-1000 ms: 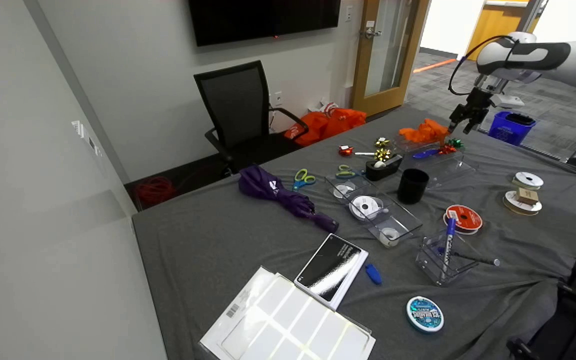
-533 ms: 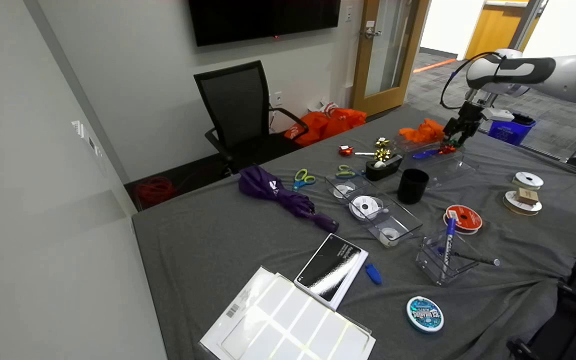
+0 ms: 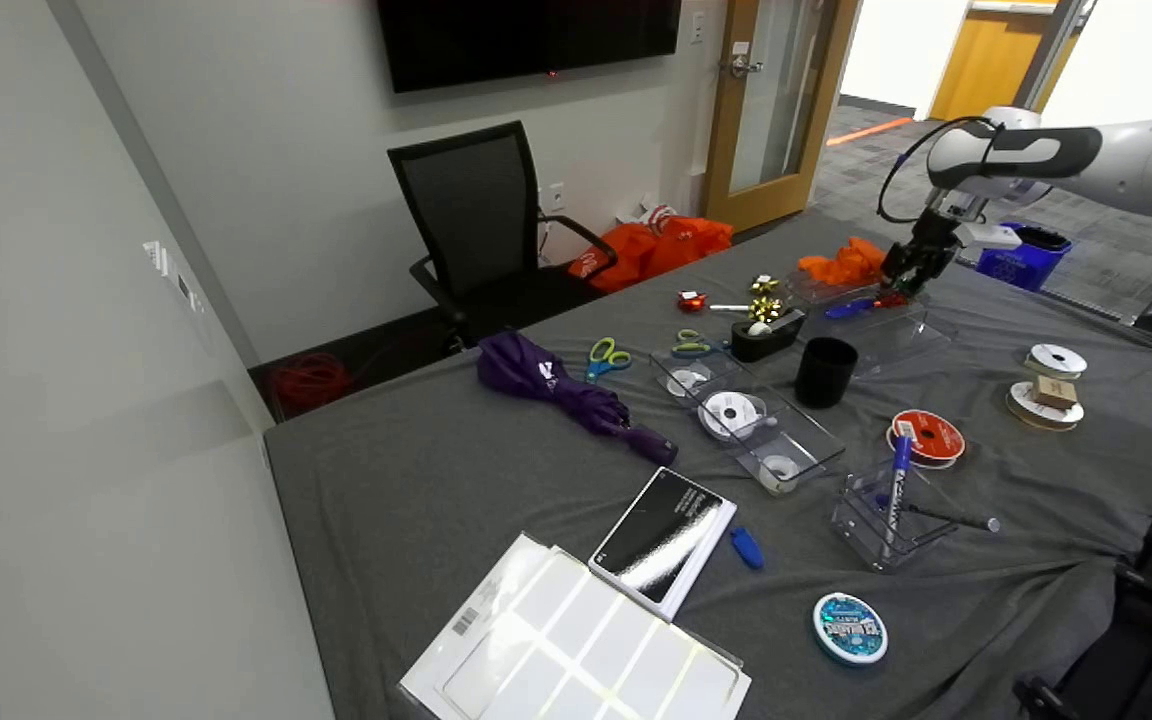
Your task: Move the red ribbon to the left tray
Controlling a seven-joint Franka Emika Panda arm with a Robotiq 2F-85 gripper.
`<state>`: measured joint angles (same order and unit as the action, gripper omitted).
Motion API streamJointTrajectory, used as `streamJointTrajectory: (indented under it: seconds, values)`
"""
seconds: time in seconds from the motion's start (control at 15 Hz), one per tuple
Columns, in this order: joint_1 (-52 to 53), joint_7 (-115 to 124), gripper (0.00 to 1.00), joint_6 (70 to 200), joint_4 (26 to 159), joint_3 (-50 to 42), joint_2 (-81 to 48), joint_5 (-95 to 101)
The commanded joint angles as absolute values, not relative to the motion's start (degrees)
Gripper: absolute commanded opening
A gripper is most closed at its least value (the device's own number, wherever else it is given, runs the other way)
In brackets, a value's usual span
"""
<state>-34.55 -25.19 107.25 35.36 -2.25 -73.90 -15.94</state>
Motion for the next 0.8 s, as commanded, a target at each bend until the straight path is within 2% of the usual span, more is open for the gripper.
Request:
streamJointTrajectory:
  seconds: [0.0,0.47,0.73]
  values:
    - [-33.41,-23.08,0.51,107.72,34.64,-3.61,-74.87,-14.75]
    - [-32.51,-21.48,0.03,107.29,34.5,-4.67,-75.08,-13.88]
    - [-33.07,-22.5,0.0,106.81,34.96,-4.41,-74.13,-14.3]
